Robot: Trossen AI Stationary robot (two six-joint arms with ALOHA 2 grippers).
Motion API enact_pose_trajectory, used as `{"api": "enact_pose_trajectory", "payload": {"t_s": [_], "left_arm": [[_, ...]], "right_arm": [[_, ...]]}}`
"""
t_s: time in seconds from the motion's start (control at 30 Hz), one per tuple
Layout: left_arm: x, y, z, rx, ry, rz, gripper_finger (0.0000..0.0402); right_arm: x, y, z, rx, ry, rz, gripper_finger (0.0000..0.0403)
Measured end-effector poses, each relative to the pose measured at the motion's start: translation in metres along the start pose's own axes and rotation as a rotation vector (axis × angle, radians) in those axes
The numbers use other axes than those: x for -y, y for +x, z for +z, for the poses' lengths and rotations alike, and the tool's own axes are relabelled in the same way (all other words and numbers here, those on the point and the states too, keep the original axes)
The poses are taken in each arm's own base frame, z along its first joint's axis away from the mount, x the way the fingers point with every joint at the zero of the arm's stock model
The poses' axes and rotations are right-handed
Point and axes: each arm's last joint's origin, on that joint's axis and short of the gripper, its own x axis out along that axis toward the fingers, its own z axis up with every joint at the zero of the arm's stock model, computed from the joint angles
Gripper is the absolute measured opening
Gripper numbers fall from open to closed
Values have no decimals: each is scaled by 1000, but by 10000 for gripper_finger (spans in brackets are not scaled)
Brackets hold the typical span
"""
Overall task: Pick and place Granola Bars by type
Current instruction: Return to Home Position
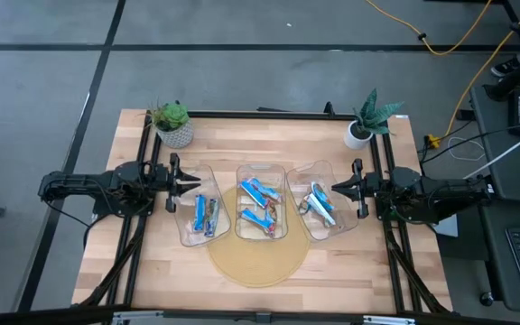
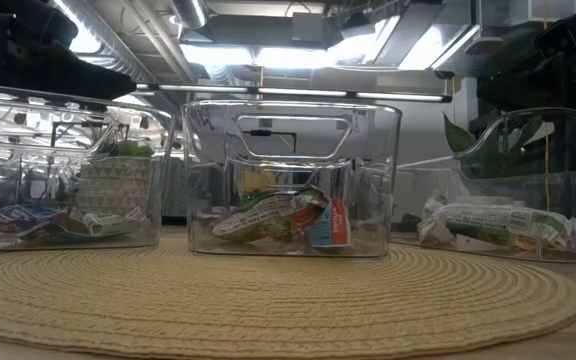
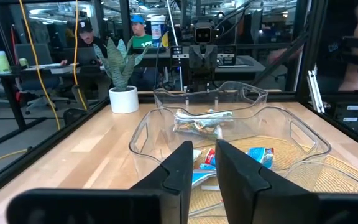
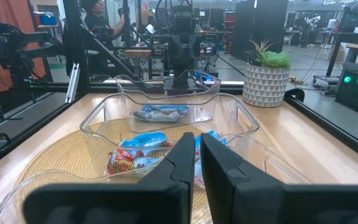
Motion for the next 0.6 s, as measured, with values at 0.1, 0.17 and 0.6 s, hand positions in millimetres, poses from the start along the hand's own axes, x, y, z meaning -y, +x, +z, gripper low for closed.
{"api": "enact_pose_trajectory", "payload": {"t_s": [0.1,0.17,0.6], "left_arm": [[0,0,0,0,0,0,65],[0,0,0,0,0,0,67],[0,0,0,0,0,0,62]], "right_arm": [[0,0,0,0,0,0,31],[0,0,0,0,0,0,31],[0,0,0,0,0,0,31]]}}
